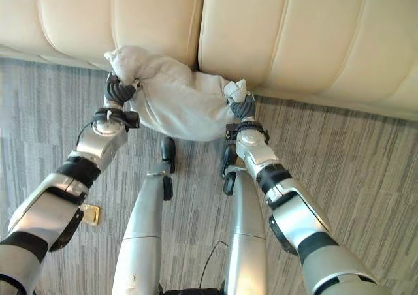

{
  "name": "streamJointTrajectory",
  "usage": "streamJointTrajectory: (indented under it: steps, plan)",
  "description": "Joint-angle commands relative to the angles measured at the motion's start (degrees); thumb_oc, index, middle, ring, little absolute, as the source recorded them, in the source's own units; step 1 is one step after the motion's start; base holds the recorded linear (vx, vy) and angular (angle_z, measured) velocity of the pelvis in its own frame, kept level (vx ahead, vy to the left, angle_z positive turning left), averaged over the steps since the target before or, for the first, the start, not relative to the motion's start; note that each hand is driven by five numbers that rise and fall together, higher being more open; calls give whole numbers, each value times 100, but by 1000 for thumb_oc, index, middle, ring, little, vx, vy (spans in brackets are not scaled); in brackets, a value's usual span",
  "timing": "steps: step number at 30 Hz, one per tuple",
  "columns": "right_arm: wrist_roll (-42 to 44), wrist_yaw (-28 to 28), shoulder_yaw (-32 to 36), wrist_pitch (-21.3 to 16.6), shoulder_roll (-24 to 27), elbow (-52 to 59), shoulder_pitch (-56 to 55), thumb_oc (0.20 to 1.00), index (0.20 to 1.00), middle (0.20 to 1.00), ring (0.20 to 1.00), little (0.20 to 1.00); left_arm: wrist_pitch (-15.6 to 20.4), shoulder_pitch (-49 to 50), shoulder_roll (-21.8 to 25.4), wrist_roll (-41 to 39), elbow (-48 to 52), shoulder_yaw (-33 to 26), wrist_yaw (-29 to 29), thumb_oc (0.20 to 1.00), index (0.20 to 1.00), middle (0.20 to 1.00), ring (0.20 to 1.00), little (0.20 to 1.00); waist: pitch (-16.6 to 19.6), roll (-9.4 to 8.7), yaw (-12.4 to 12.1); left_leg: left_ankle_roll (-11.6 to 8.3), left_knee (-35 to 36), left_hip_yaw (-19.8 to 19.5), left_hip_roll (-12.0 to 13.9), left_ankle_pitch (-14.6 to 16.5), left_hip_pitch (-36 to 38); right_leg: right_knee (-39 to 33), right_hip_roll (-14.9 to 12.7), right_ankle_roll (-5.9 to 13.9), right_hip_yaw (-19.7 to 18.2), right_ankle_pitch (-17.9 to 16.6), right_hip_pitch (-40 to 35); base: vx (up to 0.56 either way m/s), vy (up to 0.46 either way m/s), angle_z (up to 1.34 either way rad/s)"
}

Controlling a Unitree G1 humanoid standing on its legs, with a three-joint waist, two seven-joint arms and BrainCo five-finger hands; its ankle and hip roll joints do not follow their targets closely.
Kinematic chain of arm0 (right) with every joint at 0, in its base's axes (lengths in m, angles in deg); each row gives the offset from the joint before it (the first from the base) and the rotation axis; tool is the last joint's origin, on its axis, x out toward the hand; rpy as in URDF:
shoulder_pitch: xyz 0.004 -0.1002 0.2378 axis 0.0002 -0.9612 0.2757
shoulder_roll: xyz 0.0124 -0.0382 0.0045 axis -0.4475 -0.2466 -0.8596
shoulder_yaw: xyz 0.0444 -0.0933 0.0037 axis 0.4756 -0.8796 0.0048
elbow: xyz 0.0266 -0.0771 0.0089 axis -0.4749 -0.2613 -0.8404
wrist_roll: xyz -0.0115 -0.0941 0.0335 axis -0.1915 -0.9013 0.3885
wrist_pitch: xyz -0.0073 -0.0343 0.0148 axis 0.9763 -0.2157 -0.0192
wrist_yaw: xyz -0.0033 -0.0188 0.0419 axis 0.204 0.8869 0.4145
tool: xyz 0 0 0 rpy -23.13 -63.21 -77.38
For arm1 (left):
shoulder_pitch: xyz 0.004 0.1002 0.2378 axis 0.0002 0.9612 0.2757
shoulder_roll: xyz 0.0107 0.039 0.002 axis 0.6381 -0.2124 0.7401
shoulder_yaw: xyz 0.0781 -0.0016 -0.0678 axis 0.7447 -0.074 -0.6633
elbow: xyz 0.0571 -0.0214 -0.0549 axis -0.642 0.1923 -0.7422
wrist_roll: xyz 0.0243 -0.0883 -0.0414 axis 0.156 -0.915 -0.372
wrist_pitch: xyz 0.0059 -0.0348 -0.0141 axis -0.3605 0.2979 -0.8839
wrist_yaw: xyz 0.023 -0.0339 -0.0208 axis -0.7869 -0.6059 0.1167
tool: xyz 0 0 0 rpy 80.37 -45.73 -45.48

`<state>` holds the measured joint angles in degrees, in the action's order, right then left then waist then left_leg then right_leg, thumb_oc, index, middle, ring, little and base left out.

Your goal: Pick up all the scattered cushions and arrange them neatly on the sofa.

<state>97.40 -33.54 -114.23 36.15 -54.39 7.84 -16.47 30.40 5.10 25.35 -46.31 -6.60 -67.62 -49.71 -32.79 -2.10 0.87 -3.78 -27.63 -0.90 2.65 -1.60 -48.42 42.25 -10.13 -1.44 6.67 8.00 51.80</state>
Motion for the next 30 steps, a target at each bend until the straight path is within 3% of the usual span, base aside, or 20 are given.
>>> streamJointTrajectory:
  steps: [1,4,6,7,10,11,16,21,25,30]
  plan:
    - [-838,548,162,-520,-186,1213,-559,200,200,200,200,200,687,441,-520,494,940,18,-237,200,200,200,200,200,691,204,98,-28,383,161,-24,541,874,-966,152,482,-343,156,-1125,51,9,0]
    - [-1037,717,437,-561,-112,1946,-1432,200,200,200,200,200,689,1295,-557,607,1524,-206,-340,200,200,200,200,200,799,177,119,-40,802,177,0,481,1521,-1443,171,548,-277,19,-1770,114,-6,-8]
    - [-1151,1029,792,-625,-48,2722,-2489,200,200,200,200,200,662,2389,-622,761,2074,-462,-553,200,200,200,200,200,1026,123,147,-37,1256,240,38,424,2282,-2003,188,618,-186,-128,-2577,175,-17,-8]
    - [-1153,1029,792,-619,-47,2734,-2505,200,200,200,200,200,657,2402,-622,762,2084,-461,-553,200,200,200,200,200,1020,124,146,-38,1271,239,40,420,2306,-2019,190,618,-183,-133,-2603,107,-25,-17]
    - [-1206,1362,1050,-657,102,3413,-3262,200,200,200,200,200,664,3224,-553,805,2563,-625,-816,200,200,200,200,200,1330,120,178,-87,1707,282,134,294,2930,-2515,220,702,-99,-288,-3240,181,-24,-13]
    - [-1283,1560,1254,-659,281,3769,-3766,200,200,200,200,200,611,3788,-400,905,2838,-764,-1015,200,200,200,200,200,1585,133,212,-93,1989,361,180,280,3405,-2788,275,716,-79,-306,-3662,219,-15,0]
    - [-1545,1775,1565,-637,505,4429,-4400,200,200,200,200,200,585,4414,-367,797,3310,-925,-1306,200,200,200,200,200,2056,116,291,-183,2380,515,270,217,4054,-3364,383,756,-18,-327,-4387,169,-42,-4]
    - [-1565,1760,1782,-610,558,4570,-4710,200,200,200,200,200,533,4482,-448,846,3326,-900,-1347,200,200,200,200,200,2251,92,341,-326,2331,670,331,50,4232,-3725,378,734,166,-346,-4912,94,-40,10]
    - [-1508,1795,1848,-592,558,4646,-4762,200,200,200,200,200,496,4570,-512,837,3302,-927,-1401,200,200,200,200,200,2309,60,374,-219,2130,834,294,353,4211,-3863,284,778,238,-386,-5072,77,52,25]
    - [-1398,1843,1759,-574,457,4722,-4572,200,200,200,200,200,502,4682,-347,861,3504,-1049,-1384,200,200,200,200,200,2263,-45,259,-1,1726,901,221,773,4095,-3708,169,909,-168,-424,-4956,76,192,-12]
